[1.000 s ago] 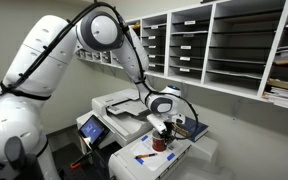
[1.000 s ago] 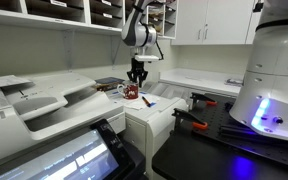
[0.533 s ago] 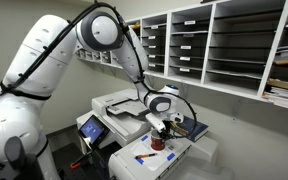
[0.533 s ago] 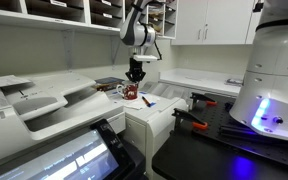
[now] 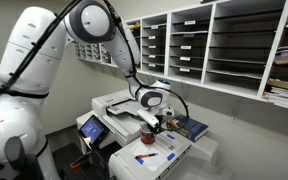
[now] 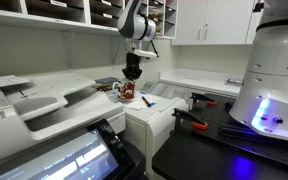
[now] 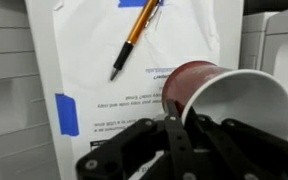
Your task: Move the cup towards you
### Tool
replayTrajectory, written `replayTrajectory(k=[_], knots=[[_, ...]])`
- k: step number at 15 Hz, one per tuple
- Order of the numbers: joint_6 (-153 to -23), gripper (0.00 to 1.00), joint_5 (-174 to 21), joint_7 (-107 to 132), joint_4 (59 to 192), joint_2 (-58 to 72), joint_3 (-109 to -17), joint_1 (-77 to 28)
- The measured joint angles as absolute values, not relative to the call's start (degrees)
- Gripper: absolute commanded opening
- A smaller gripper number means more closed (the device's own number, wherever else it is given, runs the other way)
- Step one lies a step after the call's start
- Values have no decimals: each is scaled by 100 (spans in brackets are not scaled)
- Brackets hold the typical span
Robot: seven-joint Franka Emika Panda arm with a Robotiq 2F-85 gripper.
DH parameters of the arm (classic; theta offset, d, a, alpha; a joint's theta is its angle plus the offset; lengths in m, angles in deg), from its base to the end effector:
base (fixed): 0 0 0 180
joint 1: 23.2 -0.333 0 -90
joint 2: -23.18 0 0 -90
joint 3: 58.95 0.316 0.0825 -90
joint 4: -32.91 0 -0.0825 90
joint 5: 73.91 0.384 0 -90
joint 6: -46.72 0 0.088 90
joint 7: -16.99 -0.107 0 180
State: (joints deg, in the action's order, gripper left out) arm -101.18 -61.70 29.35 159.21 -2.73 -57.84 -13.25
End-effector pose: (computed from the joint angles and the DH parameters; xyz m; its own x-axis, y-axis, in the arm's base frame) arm 0.5367 -0.0869 0.1665 0.9908 -0.1209 -0.0607 -0.1276 -0.9842 -0.1227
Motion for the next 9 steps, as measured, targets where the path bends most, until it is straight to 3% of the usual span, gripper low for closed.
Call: replayTrajectory(k=[9], knots=[[-10841, 2, -6785, 2621, 16546, -231, -5922, -1732]])
